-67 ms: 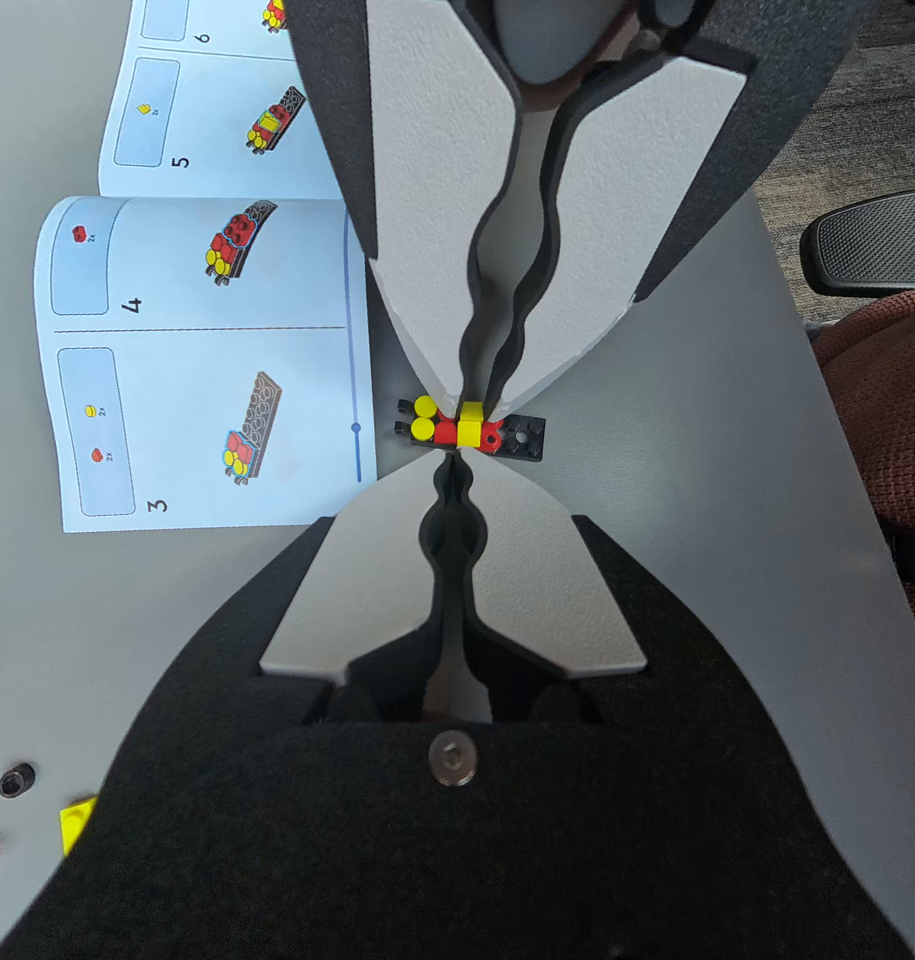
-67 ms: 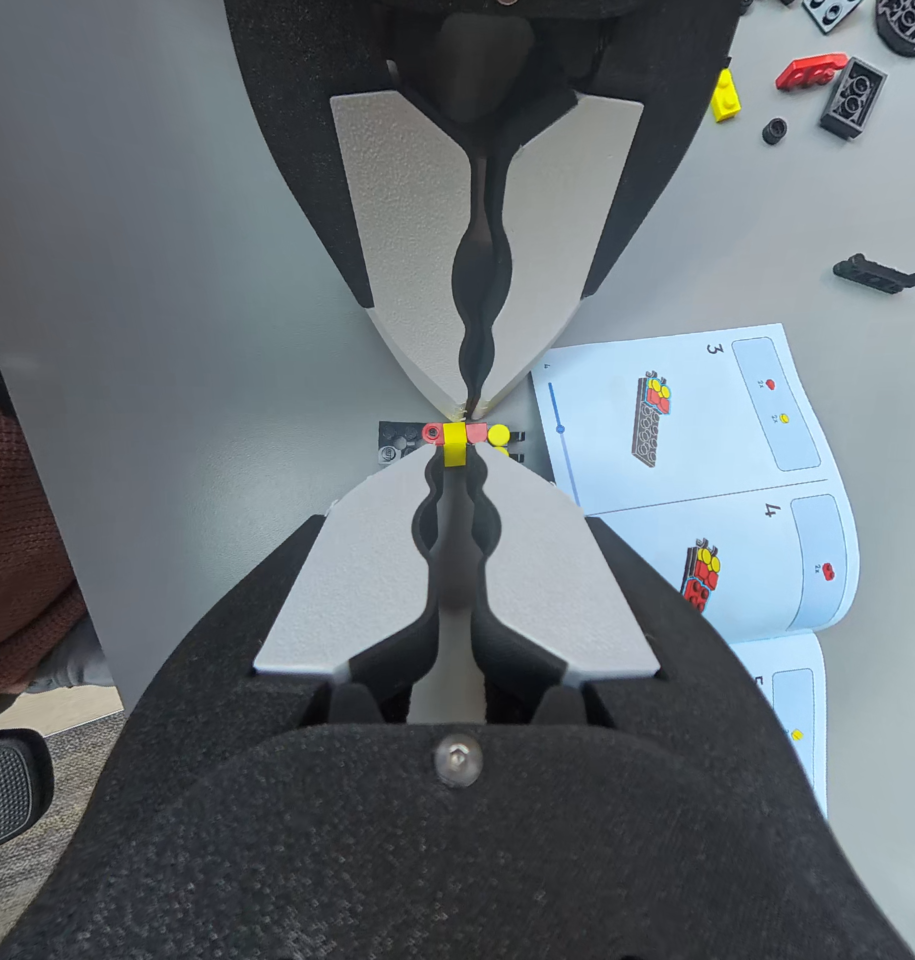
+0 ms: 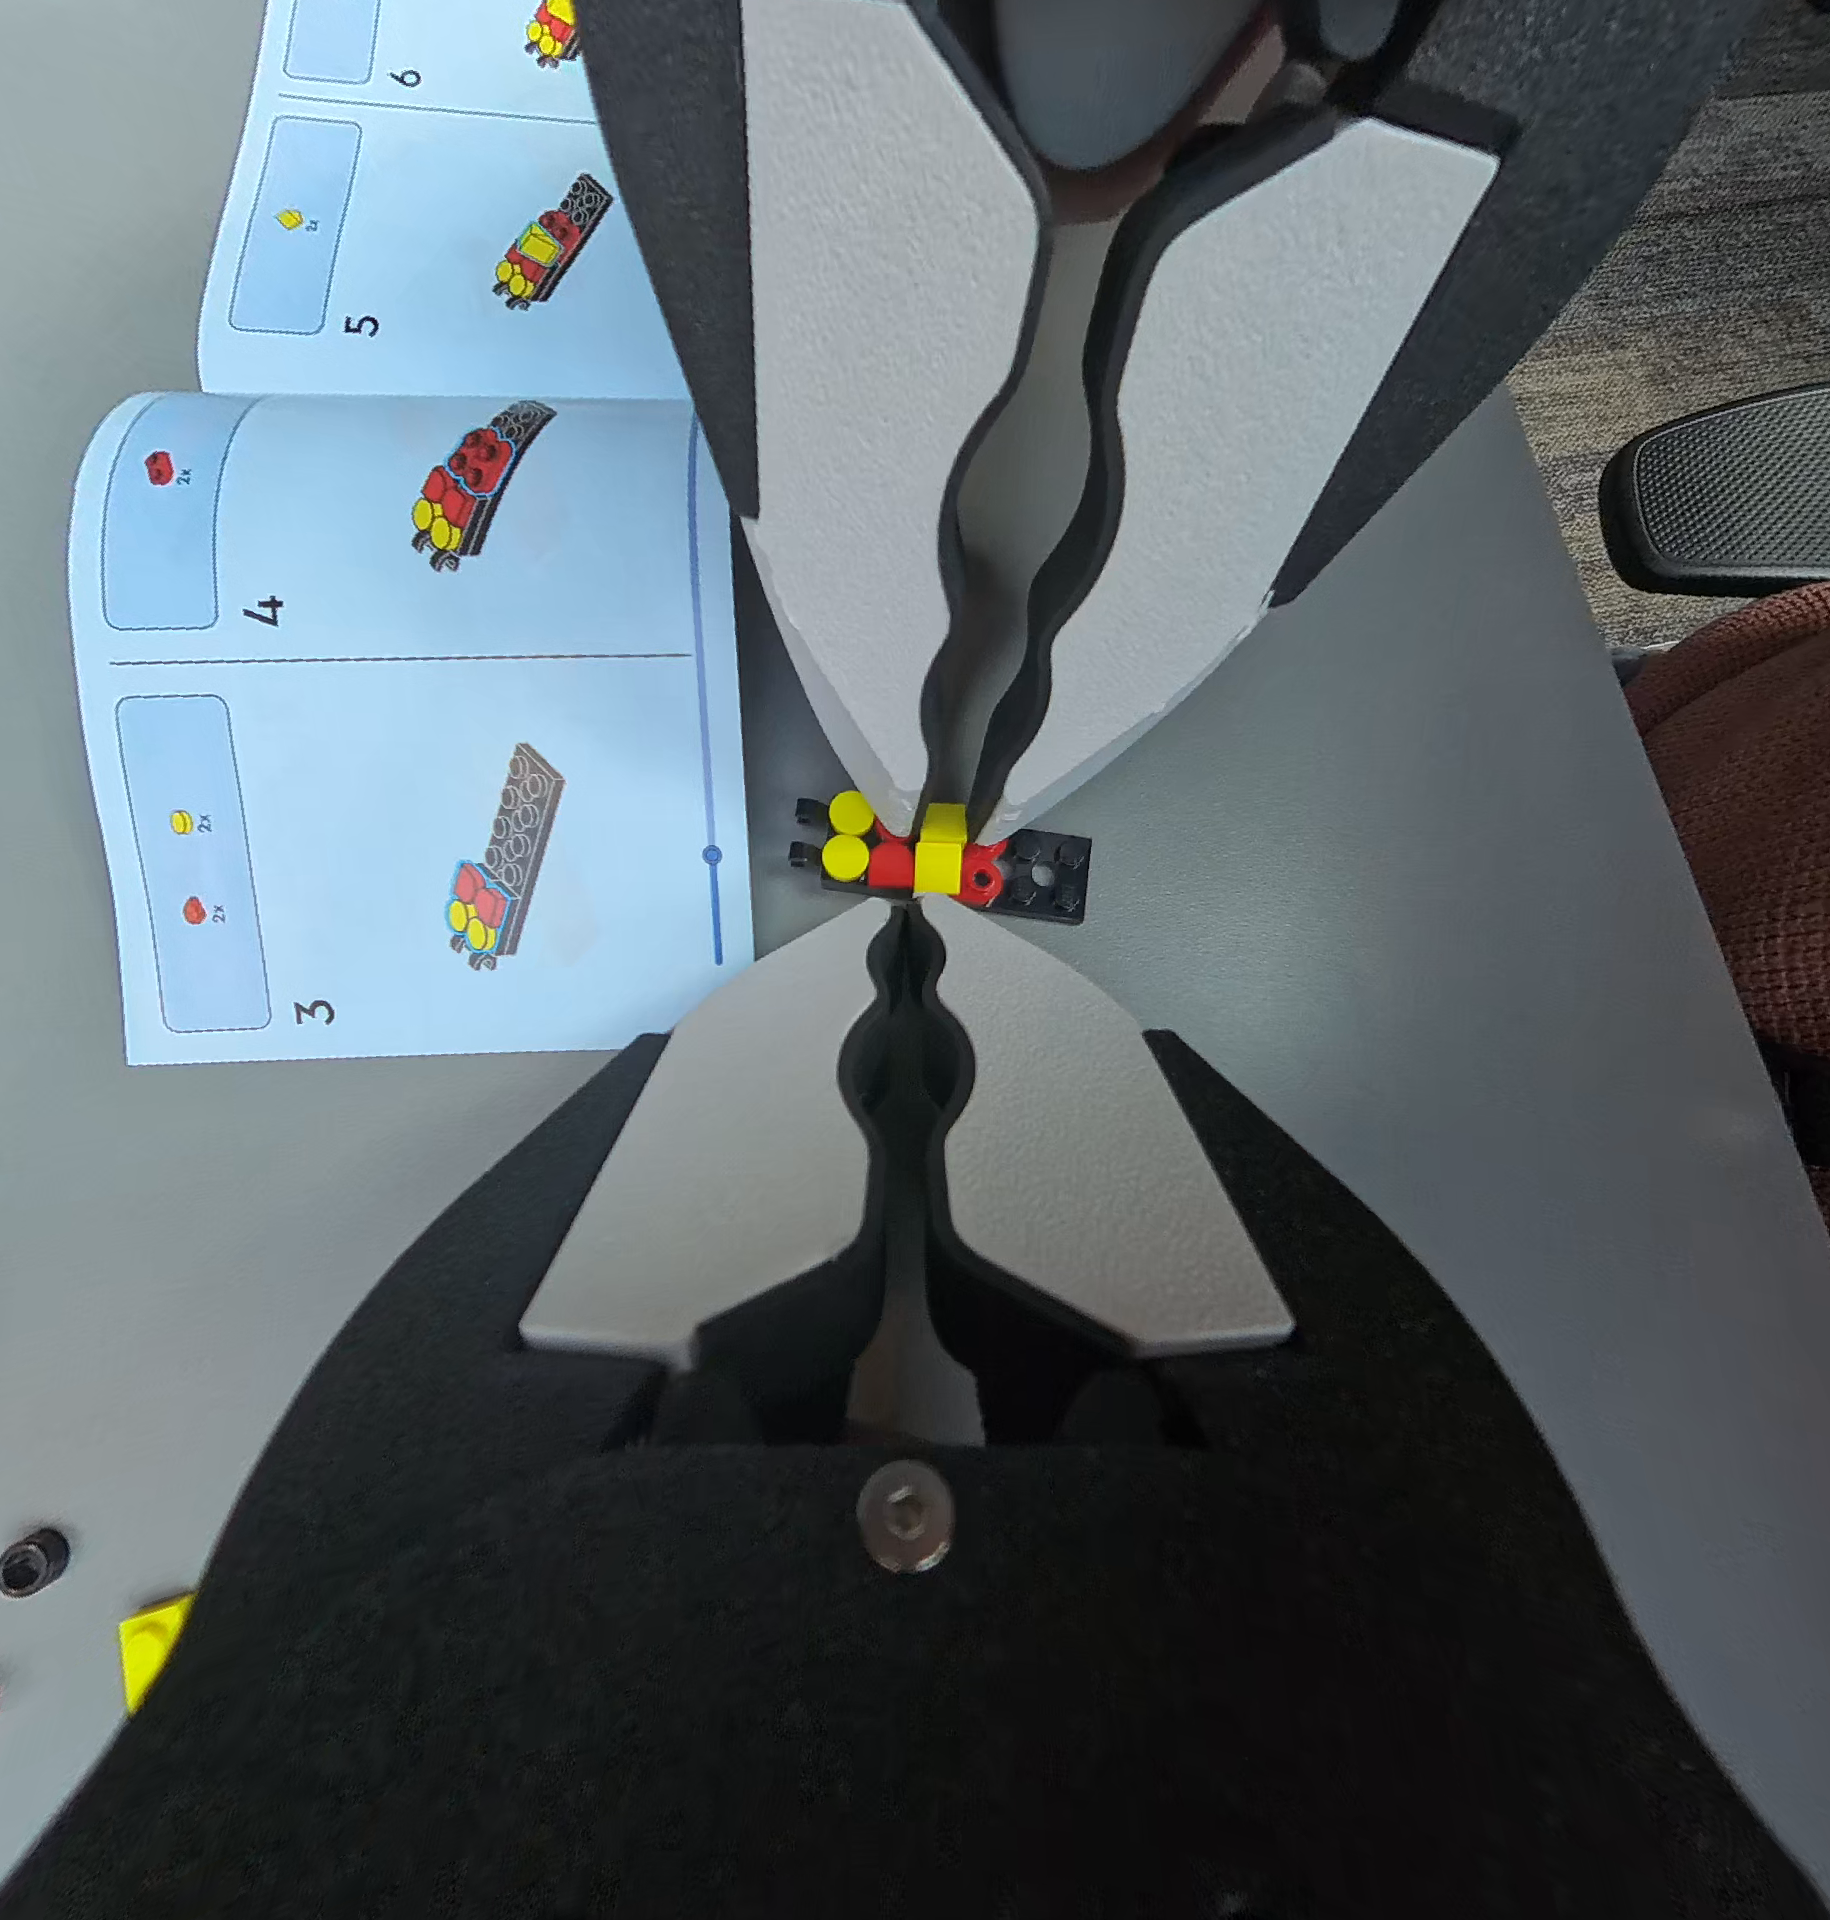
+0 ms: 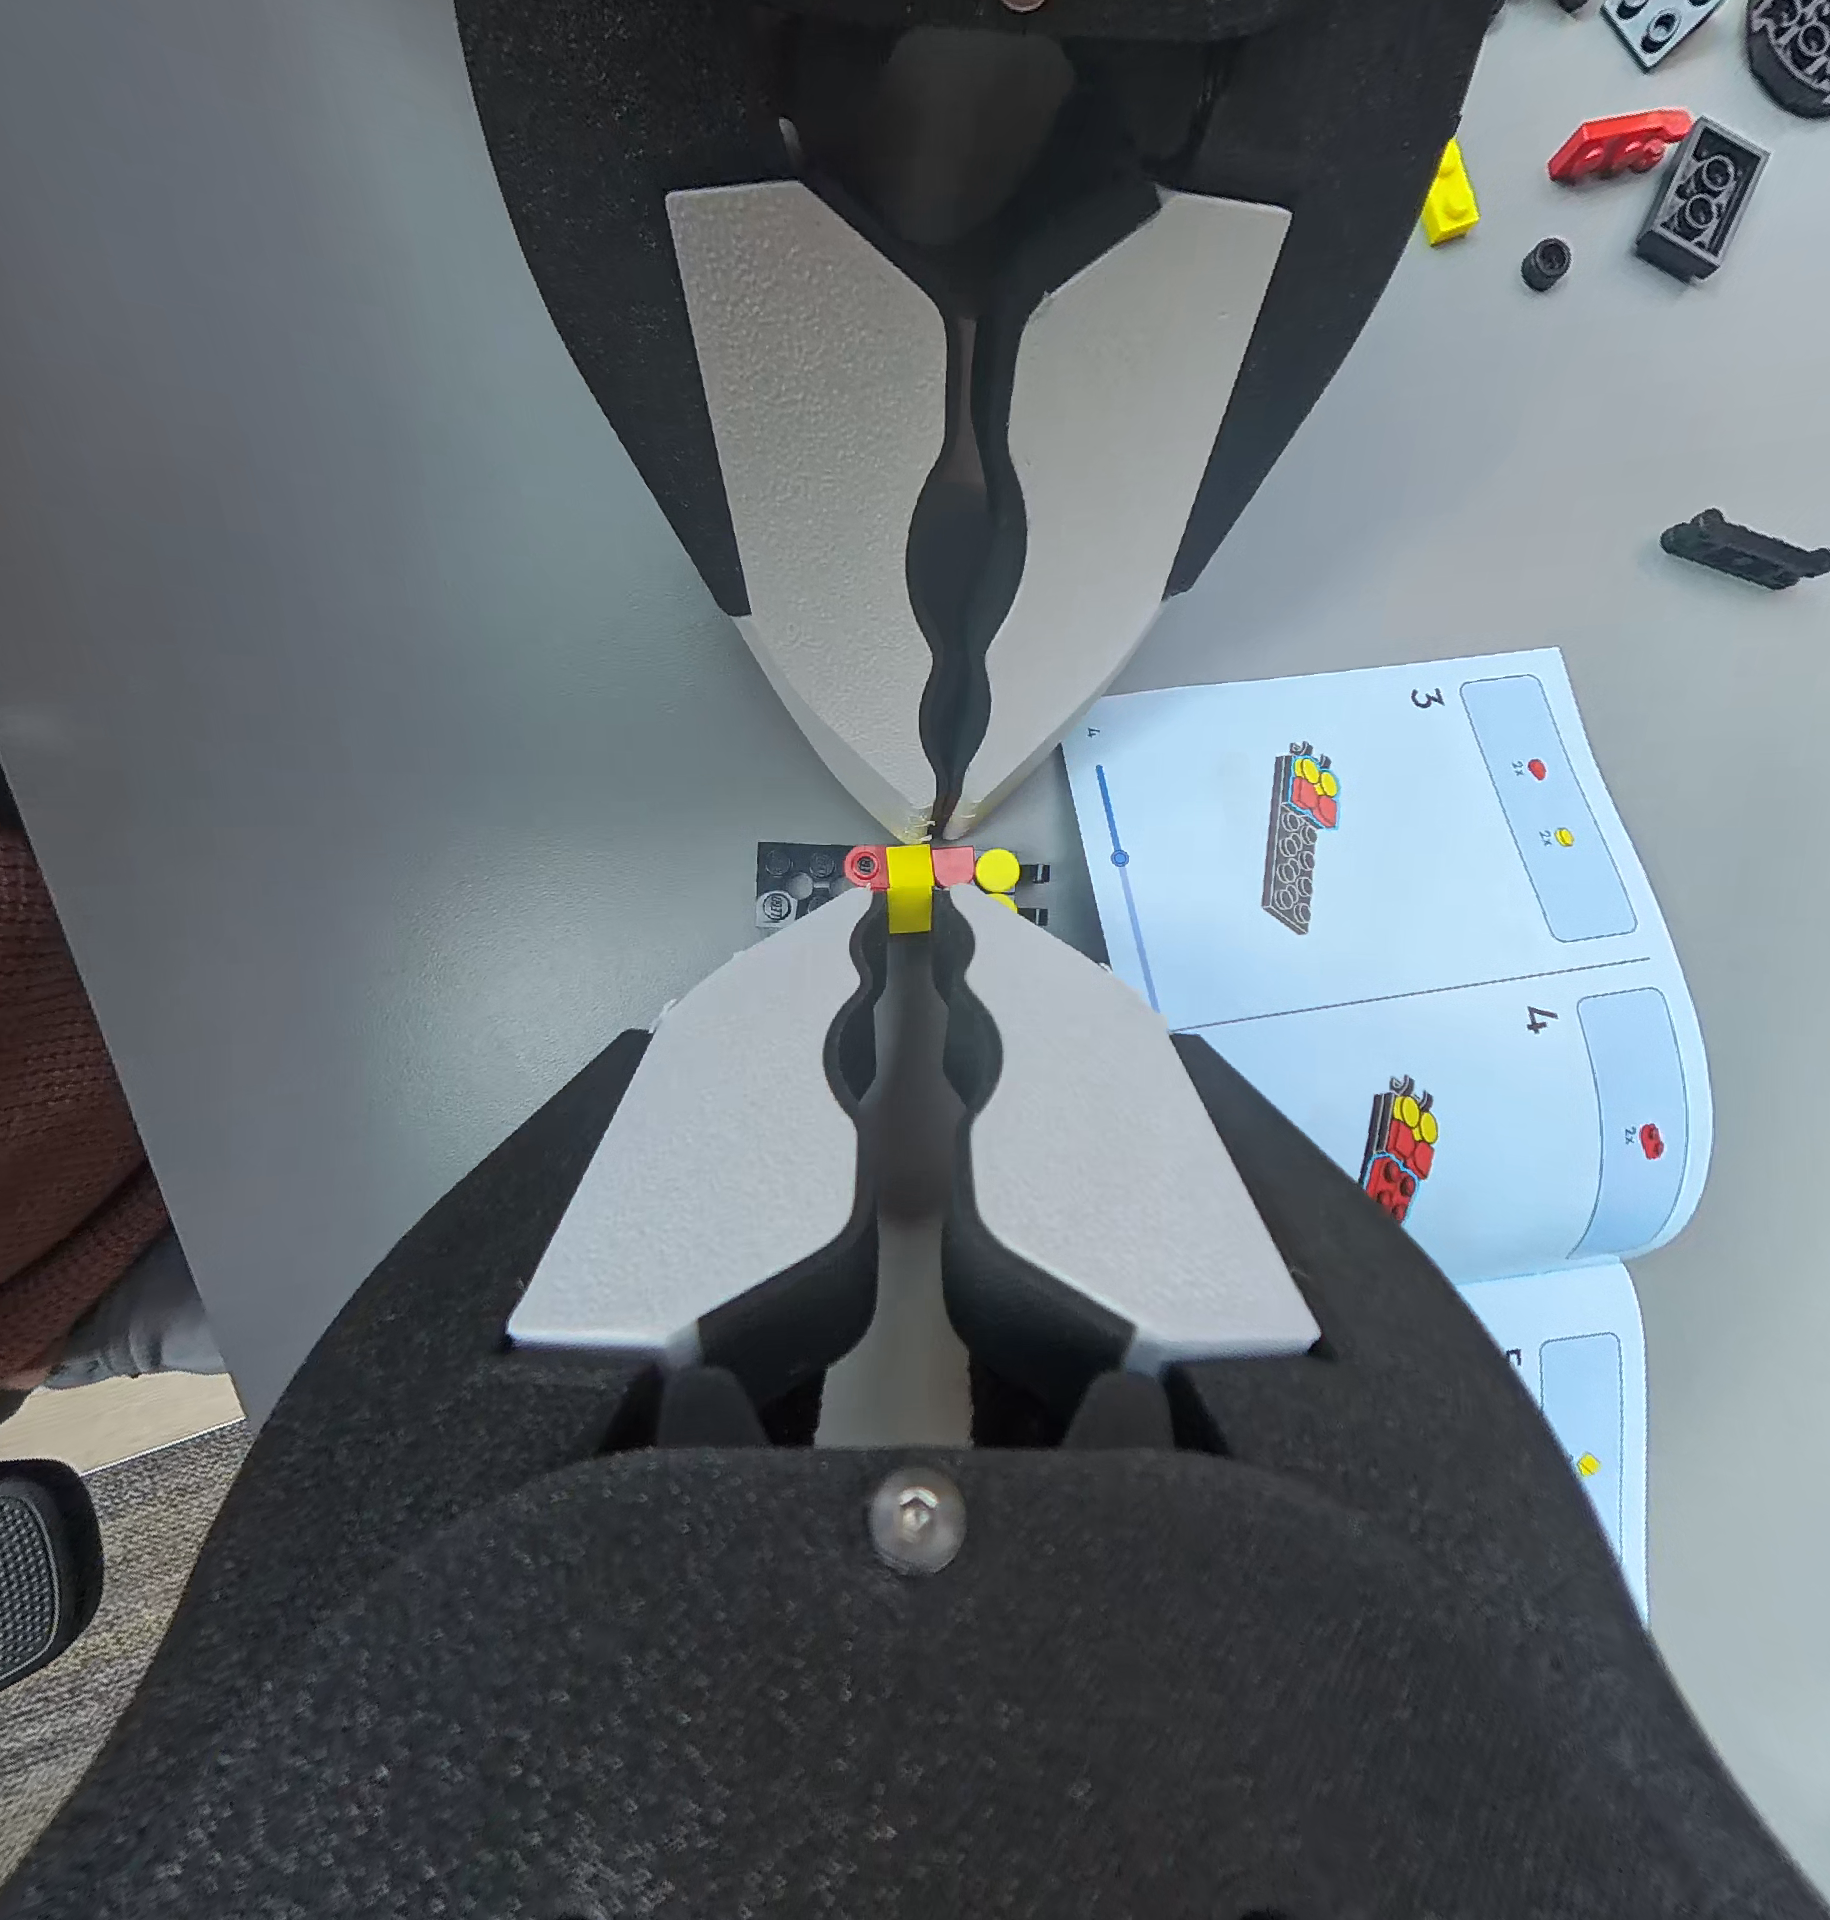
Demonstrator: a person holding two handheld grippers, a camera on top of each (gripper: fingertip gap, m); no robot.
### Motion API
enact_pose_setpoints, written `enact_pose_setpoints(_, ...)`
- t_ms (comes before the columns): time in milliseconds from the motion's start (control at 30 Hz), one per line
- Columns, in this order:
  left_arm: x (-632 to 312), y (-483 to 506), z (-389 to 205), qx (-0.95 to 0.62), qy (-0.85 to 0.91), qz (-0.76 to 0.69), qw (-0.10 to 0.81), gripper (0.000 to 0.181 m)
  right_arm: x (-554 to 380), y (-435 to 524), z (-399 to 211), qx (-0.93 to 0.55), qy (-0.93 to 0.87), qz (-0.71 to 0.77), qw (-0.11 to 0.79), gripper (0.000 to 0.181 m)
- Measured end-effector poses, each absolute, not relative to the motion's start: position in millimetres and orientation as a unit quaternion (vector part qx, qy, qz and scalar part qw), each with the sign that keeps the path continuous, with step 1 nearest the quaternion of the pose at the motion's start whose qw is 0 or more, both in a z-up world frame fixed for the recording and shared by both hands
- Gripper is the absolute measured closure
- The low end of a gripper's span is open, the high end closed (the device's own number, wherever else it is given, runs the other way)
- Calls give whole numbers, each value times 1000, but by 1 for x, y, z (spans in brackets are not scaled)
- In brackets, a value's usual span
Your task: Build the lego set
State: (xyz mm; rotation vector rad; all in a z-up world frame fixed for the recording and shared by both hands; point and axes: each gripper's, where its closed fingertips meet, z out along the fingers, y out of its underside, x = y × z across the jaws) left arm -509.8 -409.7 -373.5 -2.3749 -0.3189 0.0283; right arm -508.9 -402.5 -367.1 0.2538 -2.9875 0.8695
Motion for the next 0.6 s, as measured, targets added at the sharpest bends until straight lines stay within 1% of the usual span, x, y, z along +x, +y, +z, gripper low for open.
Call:
enact_pose_setpoints(400,-506,-409,-373,-922,-123,0,367,181,-509,-403,-367,78,-962,255,50,174)
enact_pose_setpoints(600,-506,-409,-373,-919,-127,0,372,181,-510,-405,-367,70,-961,264,40,172)
